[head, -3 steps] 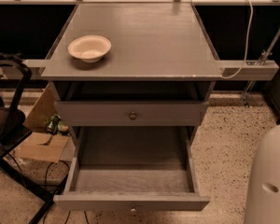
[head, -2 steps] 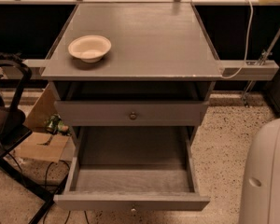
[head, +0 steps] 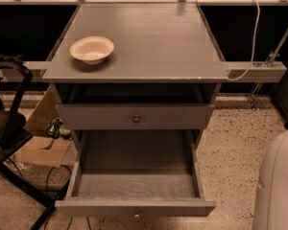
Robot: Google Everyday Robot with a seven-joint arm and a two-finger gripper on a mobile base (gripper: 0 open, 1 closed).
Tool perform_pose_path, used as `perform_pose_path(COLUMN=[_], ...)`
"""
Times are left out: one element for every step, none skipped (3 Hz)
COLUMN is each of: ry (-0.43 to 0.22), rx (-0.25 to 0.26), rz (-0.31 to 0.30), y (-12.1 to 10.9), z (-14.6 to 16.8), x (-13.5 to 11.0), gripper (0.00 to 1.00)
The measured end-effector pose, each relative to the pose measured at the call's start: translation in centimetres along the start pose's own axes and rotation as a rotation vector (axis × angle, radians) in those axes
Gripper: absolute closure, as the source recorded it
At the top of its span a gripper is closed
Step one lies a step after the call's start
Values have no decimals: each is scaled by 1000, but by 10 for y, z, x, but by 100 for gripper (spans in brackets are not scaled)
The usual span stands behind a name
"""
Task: Place sponge into middle drawer
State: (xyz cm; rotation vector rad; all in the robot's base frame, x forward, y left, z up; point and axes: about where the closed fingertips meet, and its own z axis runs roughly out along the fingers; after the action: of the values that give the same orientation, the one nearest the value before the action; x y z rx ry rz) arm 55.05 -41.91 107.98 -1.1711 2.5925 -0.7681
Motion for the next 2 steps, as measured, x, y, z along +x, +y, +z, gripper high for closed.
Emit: perform_pose_path(ry=[34,-15], rx=[-100,-73], rz=[-73,-88], y=[35,32], z=[53,53], x=[22,9], gripper=[100,100])
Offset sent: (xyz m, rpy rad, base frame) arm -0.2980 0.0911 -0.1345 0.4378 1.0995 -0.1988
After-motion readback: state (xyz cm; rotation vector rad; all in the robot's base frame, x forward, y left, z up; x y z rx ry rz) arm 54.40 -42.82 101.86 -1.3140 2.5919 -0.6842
